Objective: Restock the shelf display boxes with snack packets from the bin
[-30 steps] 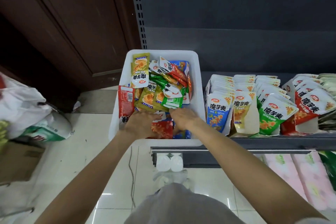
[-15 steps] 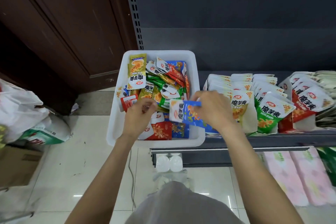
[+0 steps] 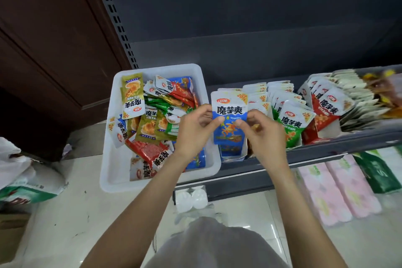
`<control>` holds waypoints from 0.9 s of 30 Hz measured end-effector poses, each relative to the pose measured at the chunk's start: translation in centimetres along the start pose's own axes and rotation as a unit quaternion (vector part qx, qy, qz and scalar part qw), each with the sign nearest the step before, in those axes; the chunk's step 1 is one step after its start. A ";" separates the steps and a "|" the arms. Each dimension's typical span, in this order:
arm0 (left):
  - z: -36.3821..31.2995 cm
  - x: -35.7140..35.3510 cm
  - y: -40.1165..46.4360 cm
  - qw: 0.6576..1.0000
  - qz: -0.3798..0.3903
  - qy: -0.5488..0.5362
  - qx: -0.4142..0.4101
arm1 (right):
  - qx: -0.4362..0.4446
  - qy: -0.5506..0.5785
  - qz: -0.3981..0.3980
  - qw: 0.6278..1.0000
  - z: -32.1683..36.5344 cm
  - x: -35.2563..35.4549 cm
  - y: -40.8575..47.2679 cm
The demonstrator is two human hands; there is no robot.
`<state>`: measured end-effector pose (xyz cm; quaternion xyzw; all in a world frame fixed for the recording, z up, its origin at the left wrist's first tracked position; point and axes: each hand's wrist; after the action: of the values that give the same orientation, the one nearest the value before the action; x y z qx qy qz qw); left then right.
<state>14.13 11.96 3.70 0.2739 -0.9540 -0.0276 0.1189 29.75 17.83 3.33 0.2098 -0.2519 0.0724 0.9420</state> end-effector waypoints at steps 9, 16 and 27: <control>2.4 -3.1 1.9 0.987 0.051 0.150 -0.028 | 0.036 -0.157 -0.048 0.986 -4.5 -0.3 0.0; 3.1 -2.4 2.3 0.969 -0.006 0.222 -0.104 | 0.016 -0.186 0.015 0.982 -6.0 -2.0 -0.5; 4.2 -2.8 2.8 0.915 -0.015 0.360 -0.181 | -0.023 -0.193 -0.044 0.980 -5.3 -2.1 -0.5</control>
<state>13.97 15.81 -0.59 0.2535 -0.8210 -0.1006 0.5016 30.41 19.62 -2.01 0.2093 -0.4212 -0.0170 0.8823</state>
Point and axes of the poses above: each hand's wrist, its own y-axis towards the middle knuckle, its own x-axis out of the back of the hand, z = x × y, and after that the axes turned 7 degrees about -z, right-handed
